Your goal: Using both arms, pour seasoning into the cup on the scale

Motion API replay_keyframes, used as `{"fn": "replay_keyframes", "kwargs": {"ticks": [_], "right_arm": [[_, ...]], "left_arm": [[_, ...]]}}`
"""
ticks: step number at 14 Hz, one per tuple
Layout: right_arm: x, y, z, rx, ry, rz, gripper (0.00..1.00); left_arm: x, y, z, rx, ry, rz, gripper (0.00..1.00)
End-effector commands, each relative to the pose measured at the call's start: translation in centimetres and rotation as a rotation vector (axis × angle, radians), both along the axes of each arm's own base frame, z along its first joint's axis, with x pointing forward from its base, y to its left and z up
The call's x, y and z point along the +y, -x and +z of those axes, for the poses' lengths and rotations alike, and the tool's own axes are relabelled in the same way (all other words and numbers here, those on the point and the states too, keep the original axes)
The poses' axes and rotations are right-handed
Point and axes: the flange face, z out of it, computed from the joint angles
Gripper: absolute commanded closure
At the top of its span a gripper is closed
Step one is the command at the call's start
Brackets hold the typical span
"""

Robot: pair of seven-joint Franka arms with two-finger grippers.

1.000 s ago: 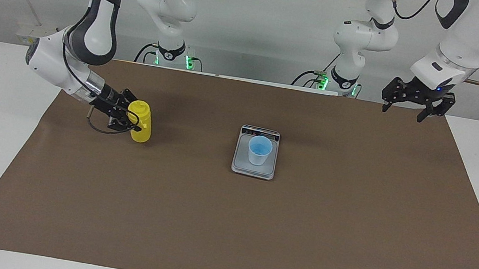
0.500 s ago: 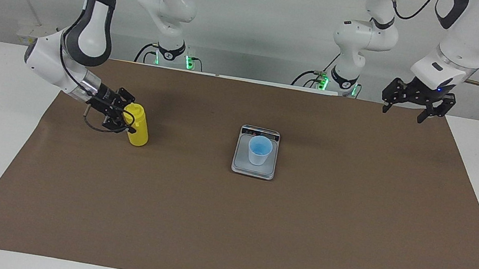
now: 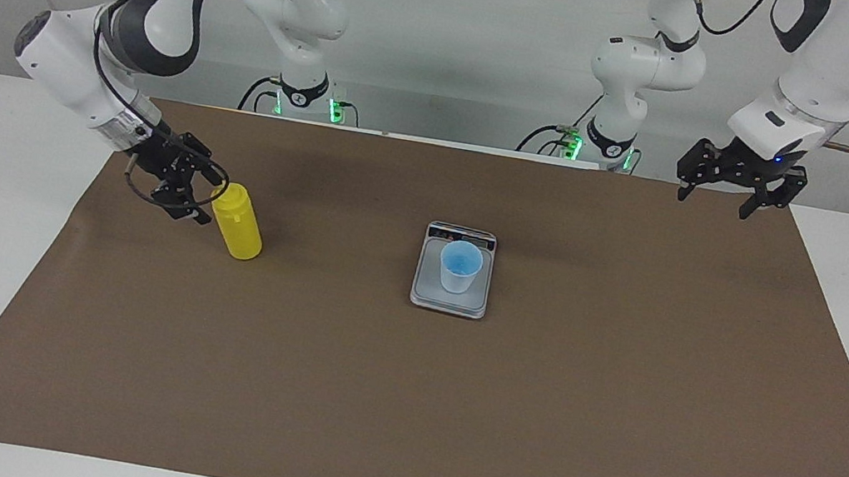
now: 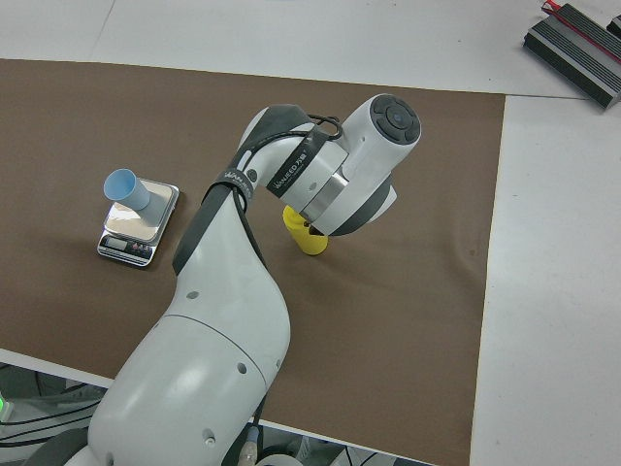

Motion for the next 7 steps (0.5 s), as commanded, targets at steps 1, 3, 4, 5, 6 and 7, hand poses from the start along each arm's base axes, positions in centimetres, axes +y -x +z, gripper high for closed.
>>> {"fn": "replay_keyframes", "kwargs": {"ticks": [1,3,4,5,6,7], "right_arm": [[2.8,-1.1,3.7,-0.081,0.156,0.174,0.0],[6.0,-1.7,5.7,-0.11,0.283,0.306,0.0],[7.3,-1.9,6.4,-0.12,0.325,0.348,0.0],[8.7,-2.0,6.7,-0.126,0.367,0.399,0.0],[9.8,-2.1,7.1,-0.133,0.424,0.462,0.0],[10.6,-2.2,7.5,-0.152,0.468,0.543,0.0]], "left_arm": [[0.5,0.6,0.5,-0.023,-0.01,0.008,0.0],[0.7,0.5,0.9,-0.023,0.012,0.021,0.0],[0.8,0.5,1.2,-0.029,0.03,0.035,0.0],[1.0,0.5,1.2,-0.03,0.03,0.041,0.0],[1.2,0.4,1.2,-0.029,0.025,0.041,0.0],[1.2,0.5,1.1,-0.031,0.025,0.043,0.0]]}}
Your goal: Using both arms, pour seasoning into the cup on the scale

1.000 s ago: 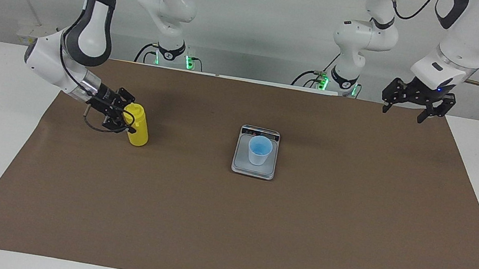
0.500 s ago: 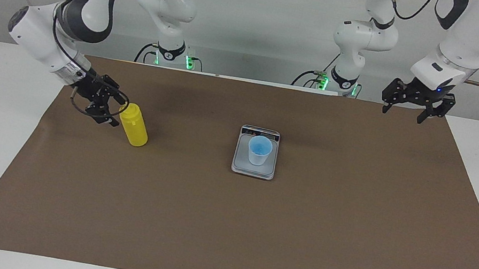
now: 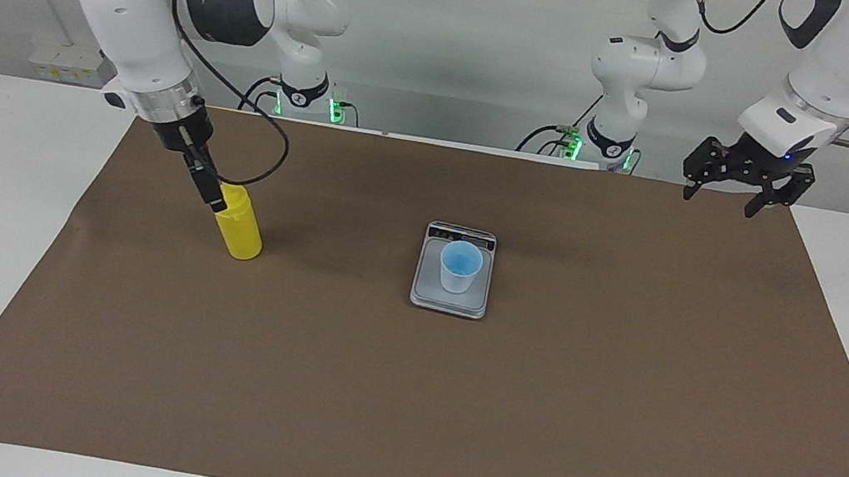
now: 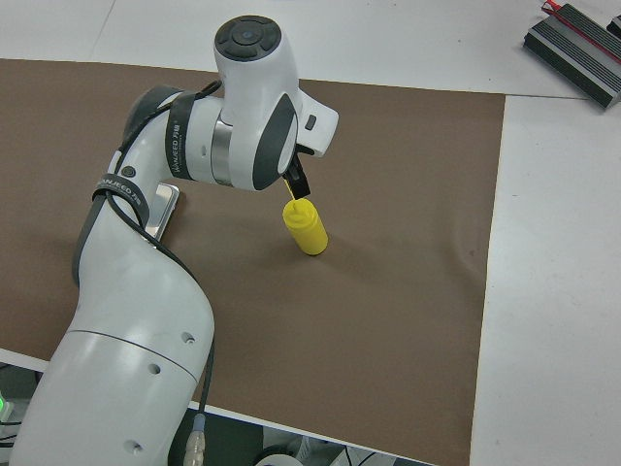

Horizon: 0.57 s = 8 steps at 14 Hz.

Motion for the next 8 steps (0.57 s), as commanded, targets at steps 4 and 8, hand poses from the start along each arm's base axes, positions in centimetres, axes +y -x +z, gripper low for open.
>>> {"fn": "replay_keyframes", "kwargs": {"ticks": [4,8], "right_arm": [[3.2,-2.1,3.7,-0.079,0.102,0.345,0.0],[2.4,-3.1,6.6,-0.096,0.106,0.418,0.0]], "left_arm": [[0.2,0.5,0.4,-0.015,0.009,0.012,0.0],[0.1,0.6,0.4,-0.016,0.004,0.009,0.0]]}}
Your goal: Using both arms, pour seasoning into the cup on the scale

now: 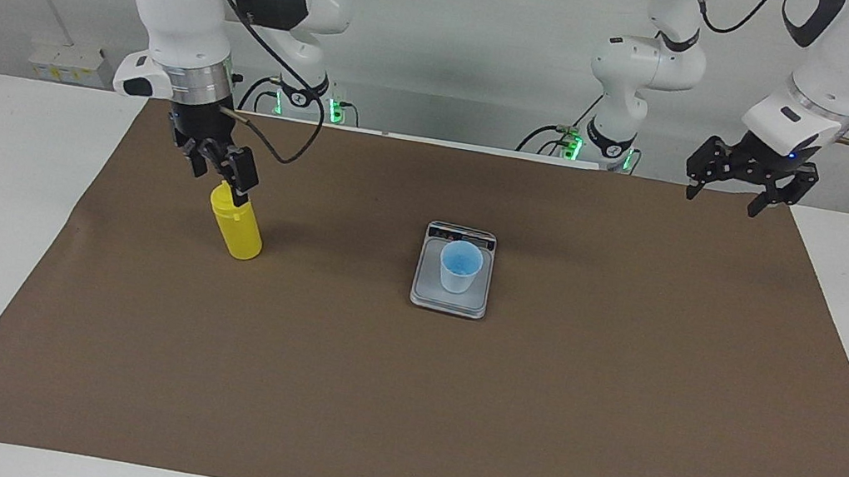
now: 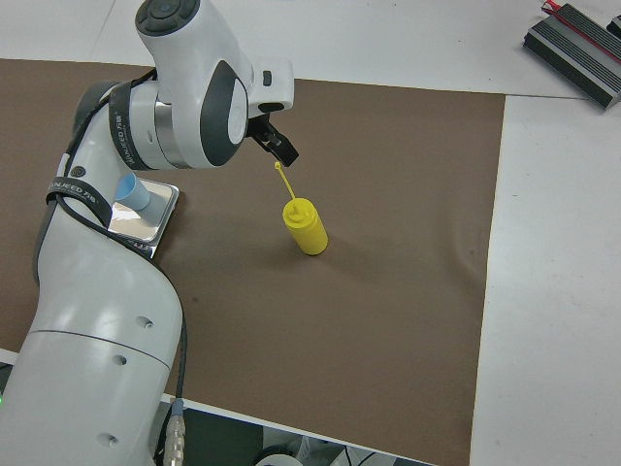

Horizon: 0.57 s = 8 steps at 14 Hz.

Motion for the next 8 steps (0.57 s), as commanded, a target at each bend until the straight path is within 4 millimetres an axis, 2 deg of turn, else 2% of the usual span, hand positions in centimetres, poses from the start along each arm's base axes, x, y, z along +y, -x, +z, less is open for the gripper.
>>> {"fn": "replay_keyframes", "kwargs": {"ticks": [1,2,5,8], "right_arm": [[-0.3,-0.9,1.2,0.009,0.037,0.12,0.0],[-0.3,-0.7,1.4,0.014,0.049,0.178,0.0],[-0.8,0.0,3.5,0.05,0.053,0.191,0.0],[-0.9,2.5,5.4,0.107,0.06,0.316,0.0]], "left_arm": [[0.2,0.5,0.2,-0.013,0.001,0.009,0.0],[0.3,0.5,0.4,-0.017,-0.009,0.005,0.0],[0.4,0.5,0.3,-0.01,-0.021,0.005,0.0],[0.4,0.5,0.3,-0.011,-0.021,0.006,0.0]]}}
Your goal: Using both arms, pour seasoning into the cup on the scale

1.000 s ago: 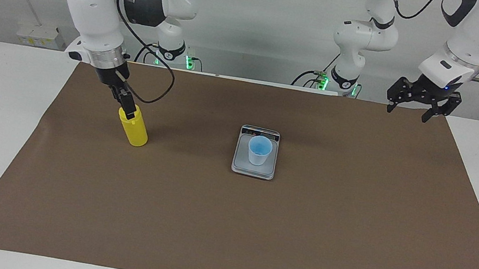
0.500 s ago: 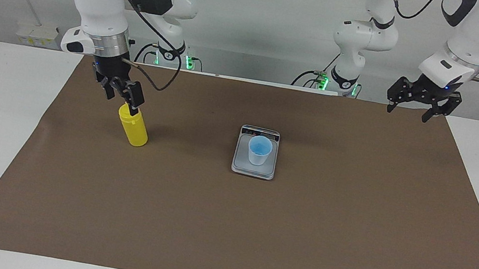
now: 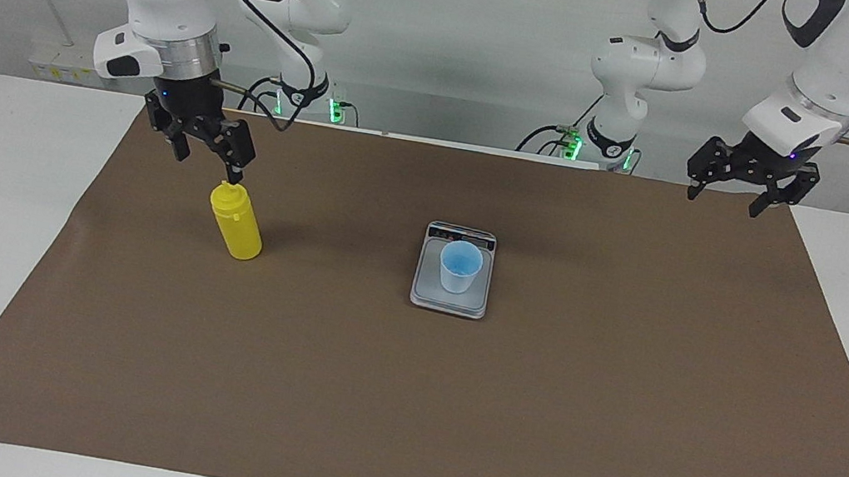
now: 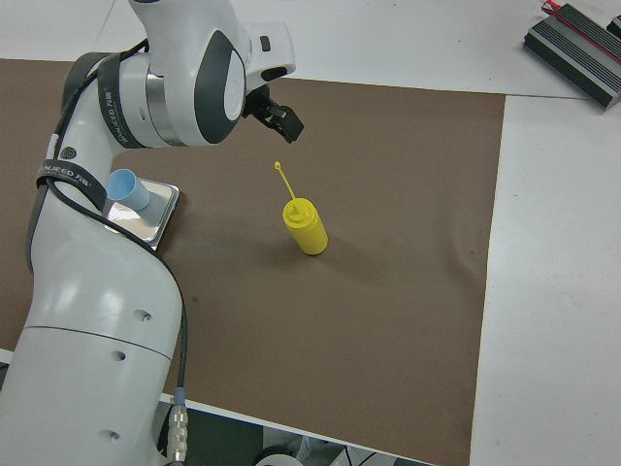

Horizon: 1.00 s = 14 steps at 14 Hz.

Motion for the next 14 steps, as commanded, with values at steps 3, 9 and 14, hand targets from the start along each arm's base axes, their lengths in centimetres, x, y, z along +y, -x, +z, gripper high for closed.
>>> {"fn": "replay_keyframes", "kwargs": {"ticks": [3,9,14], "right_arm": [[-1.3,2.0,1.4,0.07,0.025,0.069,0.0],[-0.7,3.7,1.4,0.124,0.028,0.136,0.0],[-0.6,4.0,1.3,0.129,0.021,0.167,0.0]], "left_arm": [[0.3,0.6,0.3,-0.01,-0.014,0.012,0.0],[0.3,0.6,0.1,-0.009,-0.014,0.014,0.0],[0.2,0.6,0.2,-0.01,-0.013,0.011,0.0]]}}
